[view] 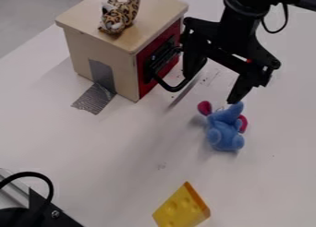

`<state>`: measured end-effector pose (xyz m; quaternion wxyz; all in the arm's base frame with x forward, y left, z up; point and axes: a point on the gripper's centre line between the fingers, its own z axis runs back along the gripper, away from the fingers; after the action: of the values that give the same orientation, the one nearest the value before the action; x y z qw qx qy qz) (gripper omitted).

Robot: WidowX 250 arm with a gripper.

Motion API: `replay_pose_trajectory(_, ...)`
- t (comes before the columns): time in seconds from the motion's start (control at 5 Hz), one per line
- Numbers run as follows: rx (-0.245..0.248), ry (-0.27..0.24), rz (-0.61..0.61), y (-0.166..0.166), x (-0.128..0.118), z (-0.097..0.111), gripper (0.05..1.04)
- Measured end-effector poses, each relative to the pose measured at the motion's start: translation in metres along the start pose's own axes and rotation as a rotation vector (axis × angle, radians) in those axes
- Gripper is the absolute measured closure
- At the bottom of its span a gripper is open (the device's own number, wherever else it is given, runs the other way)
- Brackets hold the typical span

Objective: Picked a doll from the top of the drawer and put it on top of the table

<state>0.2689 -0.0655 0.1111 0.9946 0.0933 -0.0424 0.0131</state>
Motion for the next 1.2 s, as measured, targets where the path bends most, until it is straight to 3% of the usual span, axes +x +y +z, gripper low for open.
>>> replay_pose_trajectory(0.2, 0.011, 0.027, -0.003, 0.001, -0.003, -0.007, 0.083)
replay_pose_trajectory(0.4, 0.001, 0.017, 0.060, 0.028, -0.001, 0.004, 0.083)
replay_pose_trajectory(0.8, -0.053, -0.045, 0.195, 0.101, 0.002, 0.029, 0.083)
replay_pose_trajectory(1.2, -0.064, -0.098, 0.277, 0.148, 0.012, 0.035, 0.083)
